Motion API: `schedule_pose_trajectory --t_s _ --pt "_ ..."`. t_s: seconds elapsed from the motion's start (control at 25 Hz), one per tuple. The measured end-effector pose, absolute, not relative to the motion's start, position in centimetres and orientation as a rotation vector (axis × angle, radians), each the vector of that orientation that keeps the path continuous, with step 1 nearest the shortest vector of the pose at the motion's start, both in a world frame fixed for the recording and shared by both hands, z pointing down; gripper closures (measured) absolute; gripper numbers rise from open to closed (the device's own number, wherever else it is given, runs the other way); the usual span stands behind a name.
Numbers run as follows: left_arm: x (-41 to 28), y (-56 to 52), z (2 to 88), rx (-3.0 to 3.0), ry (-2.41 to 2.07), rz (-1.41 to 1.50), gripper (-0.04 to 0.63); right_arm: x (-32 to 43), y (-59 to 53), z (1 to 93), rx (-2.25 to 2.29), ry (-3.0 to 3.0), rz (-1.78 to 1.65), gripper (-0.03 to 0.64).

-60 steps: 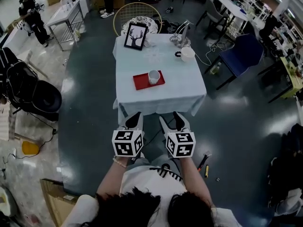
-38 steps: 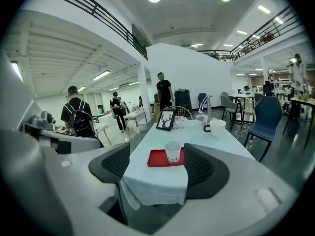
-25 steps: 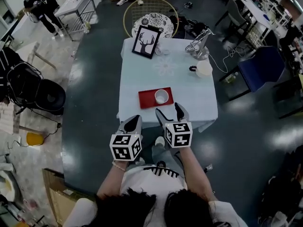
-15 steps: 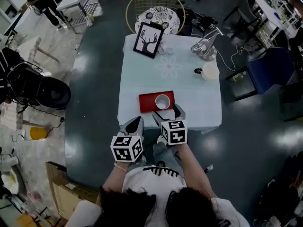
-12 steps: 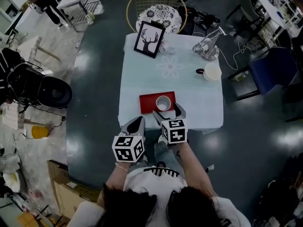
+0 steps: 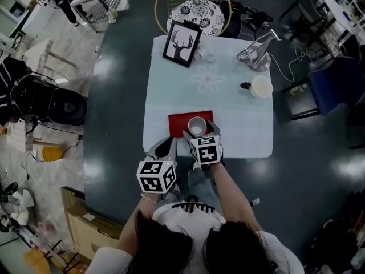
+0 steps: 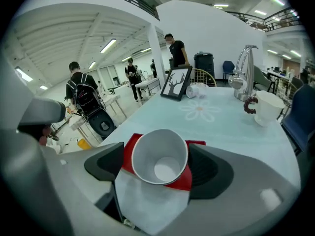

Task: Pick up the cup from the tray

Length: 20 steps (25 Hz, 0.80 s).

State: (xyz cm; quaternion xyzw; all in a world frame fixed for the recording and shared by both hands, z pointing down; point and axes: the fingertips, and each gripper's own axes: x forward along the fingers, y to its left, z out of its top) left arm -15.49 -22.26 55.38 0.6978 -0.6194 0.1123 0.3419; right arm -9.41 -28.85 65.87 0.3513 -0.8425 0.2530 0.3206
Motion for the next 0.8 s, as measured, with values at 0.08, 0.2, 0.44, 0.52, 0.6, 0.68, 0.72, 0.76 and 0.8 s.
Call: schedule_pose_trajectory --t_s 0.08,0.2,0.44,0.52,0.6,0.68,0.72,0.76,0.8 --pt "-15.5 -22.0 55.7 1.808 -1.615 0.309 0.594 -9.4 -28.8 66.5 0.915 -2.192 0.676 0.189" --pt "-15.7 -21.6 55.8 1.792 -1.627 0.327 0.594 -9.3 -29.2 66.8 0.934 -2.177 0.693 0.190" --pt "-15.5 -21.4 55.0 1.814 -1.645 0.345 0.595 -9.3 -29.4 66.2 0.914 -2.206 0.672 0.250" --pt "-15.3 -21.6 54.8 1.823 -1.647 0.343 0.594 -9.3 -29.6 65.5 0.920 -2.223 0.666 0.250" --pt "-14.9 -21.8 54.7 1.834 -1.641 0.340 0.595 -8.8 -29.9 64.9 0.941 -2.230 0.665 0.250" --pt "-14.3 -22.0 54.8 1.846 -1.628 0.338 0.594 -7.8 -30.2 64.5 0.973 -2.223 0.671 0.249" --pt "-13.9 -22.1 54.9 1.852 -1.619 0.339 0.594 -7.1 -30.4 64.4 0.989 -2.217 0.674 0.249" --pt "-13.3 -22.2 55.0 1.860 -1.608 0.341 0.594 -6.4 -30.6 64.3 1.006 -2.210 0.675 0.249" --pt "-12.8 -22.3 55.1 1.870 -1.596 0.343 0.594 -5.5 -30.8 64.2 1.025 -2.203 0.677 0.249"
